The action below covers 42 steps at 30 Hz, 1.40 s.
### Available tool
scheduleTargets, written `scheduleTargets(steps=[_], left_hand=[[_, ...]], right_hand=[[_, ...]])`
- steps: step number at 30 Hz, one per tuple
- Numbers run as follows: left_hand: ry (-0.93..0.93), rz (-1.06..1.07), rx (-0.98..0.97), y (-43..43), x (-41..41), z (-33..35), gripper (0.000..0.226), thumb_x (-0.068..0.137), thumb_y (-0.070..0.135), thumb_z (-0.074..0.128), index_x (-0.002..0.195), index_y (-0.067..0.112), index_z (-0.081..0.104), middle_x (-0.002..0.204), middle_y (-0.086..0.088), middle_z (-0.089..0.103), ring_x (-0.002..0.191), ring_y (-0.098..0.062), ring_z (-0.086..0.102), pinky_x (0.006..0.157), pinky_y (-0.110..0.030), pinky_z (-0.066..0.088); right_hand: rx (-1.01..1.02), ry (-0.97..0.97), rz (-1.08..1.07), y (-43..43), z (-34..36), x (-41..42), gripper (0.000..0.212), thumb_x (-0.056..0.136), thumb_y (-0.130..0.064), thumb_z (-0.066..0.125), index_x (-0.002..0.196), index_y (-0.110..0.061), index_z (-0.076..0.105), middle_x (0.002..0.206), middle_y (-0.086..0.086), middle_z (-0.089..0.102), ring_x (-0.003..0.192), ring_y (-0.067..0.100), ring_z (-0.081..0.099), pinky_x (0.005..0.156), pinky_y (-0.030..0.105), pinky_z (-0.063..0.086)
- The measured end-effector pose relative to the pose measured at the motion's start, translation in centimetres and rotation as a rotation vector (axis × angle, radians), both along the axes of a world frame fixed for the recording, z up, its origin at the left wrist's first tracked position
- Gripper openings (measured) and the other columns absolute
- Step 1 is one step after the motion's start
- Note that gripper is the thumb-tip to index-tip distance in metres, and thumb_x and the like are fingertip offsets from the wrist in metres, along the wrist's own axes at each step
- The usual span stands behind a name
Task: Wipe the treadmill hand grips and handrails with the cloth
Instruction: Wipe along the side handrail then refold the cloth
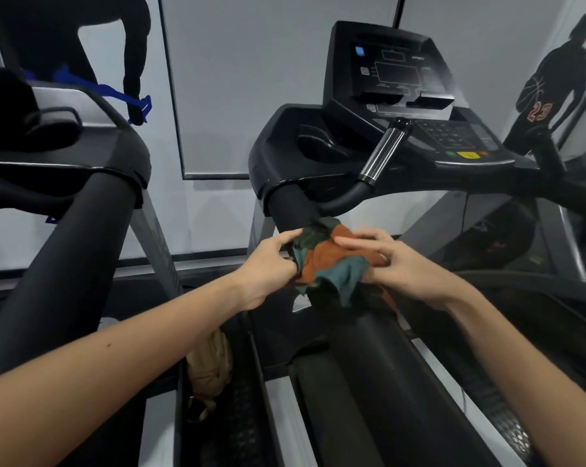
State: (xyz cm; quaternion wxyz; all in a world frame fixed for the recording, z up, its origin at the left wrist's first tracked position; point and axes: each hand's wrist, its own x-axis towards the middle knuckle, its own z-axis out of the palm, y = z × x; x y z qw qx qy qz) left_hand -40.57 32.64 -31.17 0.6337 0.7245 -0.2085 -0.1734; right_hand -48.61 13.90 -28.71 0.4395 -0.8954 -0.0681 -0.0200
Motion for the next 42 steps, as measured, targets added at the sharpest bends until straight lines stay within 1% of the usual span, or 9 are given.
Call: scheduleTargets(steps=[2,6,8,10,13,19,26,33,42], left_hand=[[0.068,-0.01,-0.021,0.0,0.1,0.0,0.055,0.083,-0.004,0.062,0.13,0.023,0.051,0.11,-0.002,0.065,0.098,-0.019,0.062,0.084,-0.033,0.055],[0.121,-0.009,-0.035,0.0,0.1,0.1,0.055,0.083,-0.003,0.063,0.13,0.022,0.049,0.108,0.004,0.062,0.106,-0.013,0.058,0.09,-0.032,0.049],[0.119,-0.009,-0.017,0.0,-0.2,0.3,0.055,0.084,-0.001,0.062,0.133,0.02,0.047,0.117,0.0,0.061,0.108,-0.014,0.058,0.09,-0.033,0.049],[0.124,0.002,-0.012,-0.1,-0.2,0.3,0.063,0.084,0.001,0.064,0.139,0.021,0.041,0.13,-0.001,0.054,0.11,-0.016,0.058,0.088,-0.033,0.05],[0.143,0.023,-0.023,-0.3,-0.2,0.2,0.071,0.083,0.004,0.067,0.143,0.022,0.033,0.139,-0.002,0.047,0.11,-0.014,0.057,0.083,-0.03,0.051],[0.166,0.045,-0.05,-0.7,-0.1,-0.5,0.072,0.082,0.005,0.068,0.142,0.026,0.034,0.135,-0.006,0.051,0.122,-0.019,0.052,0.082,-0.026,0.051],[0.081,-0.026,0.03,-0.2,-1.1,-0.4,0.071,0.081,0.006,0.068,0.141,0.025,0.035,0.114,0.011,0.058,0.103,-0.003,0.052,0.082,-0.026,0.054],[0.071,-0.007,0.049,-0.2,-1.3,-0.2,0.071,0.081,0.003,0.068,0.14,0.026,0.035,0.095,0.005,0.061,0.082,0.002,0.056,0.083,-0.028,0.055],[0.066,-0.019,0.035,-0.2,-1.3,-0.3,0.076,0.081,-0.001,0.067,0.142,0.029,0.033,0.097,-0.002,0.062,0.094,-0.01,0.059,0.081,-0.028,0.054]], right_hand=[[0.024,-0.068,-0.065,0.7,0.2,2.0,0.042,0.086,-0.006,0.06,0.125,-0.021,0.056,0.127,0.001,0.05,0.109,0.006,0.054,0.095,0.018,0.044],[0.083,-0.134,-0.238,1.5,0.0,4.1,0.03,0.09,0.001,0.052,0.115,-0.008,0.064,0.085,0.014,0.068,0.062,0.013,0.066,0.053,0.024,0.053],[0.054,-0.161,-0.285,0.9,-0.4,3.3,0.024,0.09,0.0,0.051,0.106,-0.008,0.068,0.085,0.019,0.069,0.073,0.029,0.067,0.06,0.034,0.053],[0.05,-0.118,-0.205,-0.4,-1.0,1.5,0.013,0.089,-0.008,0.057,0.093,-0.008,0.069,0.07,0.011,0.067,0.056,0.017,0.062,0.055,0.025,0.045],[0.255,0.055,-0.039,-1.9,-1.6,-1.2,0.006,0.083,-0.014,0.066,0.088,-0.016,0.067,0.078,-0.002,0.07,0.072,0.006,0.06,0.065,0.019,0.046],[0.574,0.26,0.178,-2.1,-2.1,-1.9,0.067,0.047,-0.066,0.078,0.102,-0.028,0.071,0.113,-0.005,0.065,0.106,0.013,0.054,0.095,0.029,0.04],[0.142,0.027,0.102,1.0,-0.5,4.3,0.052,0.093,-0.029,0.051,0.142,-0.025,0.035,0.151,-0.007,0.026,0.138,0.008,0.026,0.114,0.029,0.022],[0.145,-0.086,-0.002,-0.2,-0.9,3.6,0.016,0.086,-0.014,0.062,0.101,-0.02,0.065,0.109,-0.004,0.052,0.104,0.009,0.053,0.097,0.026,0.04],[-0.039,-0.15,0.11,-0.4,0.2,-1.3,0.024,0.083,-0.002,0.061,0.09,-0.025,0.064,0.102,0.001,0.054,0.091,0.004,0.055,0.084,0.012,0.042]])
